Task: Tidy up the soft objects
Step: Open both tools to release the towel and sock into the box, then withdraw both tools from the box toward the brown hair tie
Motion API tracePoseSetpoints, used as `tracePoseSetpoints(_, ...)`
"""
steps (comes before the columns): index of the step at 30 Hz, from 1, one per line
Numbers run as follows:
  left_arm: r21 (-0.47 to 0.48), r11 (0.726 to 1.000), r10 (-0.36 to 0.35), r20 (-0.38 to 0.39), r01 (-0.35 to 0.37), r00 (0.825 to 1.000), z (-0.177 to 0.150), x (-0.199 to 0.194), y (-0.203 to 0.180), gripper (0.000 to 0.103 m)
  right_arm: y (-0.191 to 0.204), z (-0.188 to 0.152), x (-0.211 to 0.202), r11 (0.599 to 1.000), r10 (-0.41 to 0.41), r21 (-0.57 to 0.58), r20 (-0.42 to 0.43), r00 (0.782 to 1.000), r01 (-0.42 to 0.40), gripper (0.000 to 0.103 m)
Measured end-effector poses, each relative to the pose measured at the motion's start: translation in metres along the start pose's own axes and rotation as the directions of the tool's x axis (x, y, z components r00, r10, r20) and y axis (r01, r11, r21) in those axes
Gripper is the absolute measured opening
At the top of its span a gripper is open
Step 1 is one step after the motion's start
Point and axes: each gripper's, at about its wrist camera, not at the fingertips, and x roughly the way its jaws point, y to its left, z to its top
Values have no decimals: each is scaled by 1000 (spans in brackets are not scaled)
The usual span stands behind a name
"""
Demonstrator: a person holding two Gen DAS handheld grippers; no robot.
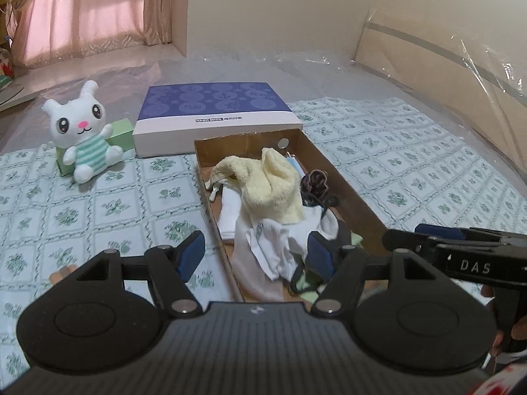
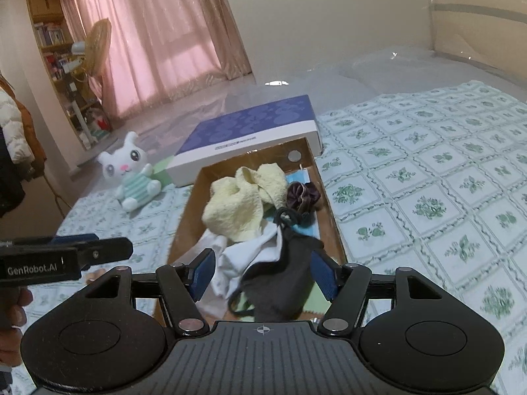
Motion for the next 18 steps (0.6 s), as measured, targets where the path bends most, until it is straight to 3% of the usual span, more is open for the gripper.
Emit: tracePoseSetpoints(18,-58,996,67,-28,-68,997,-69,-99,13,66,37,-39,-84,1000,23,6,18,1000,-23,64)
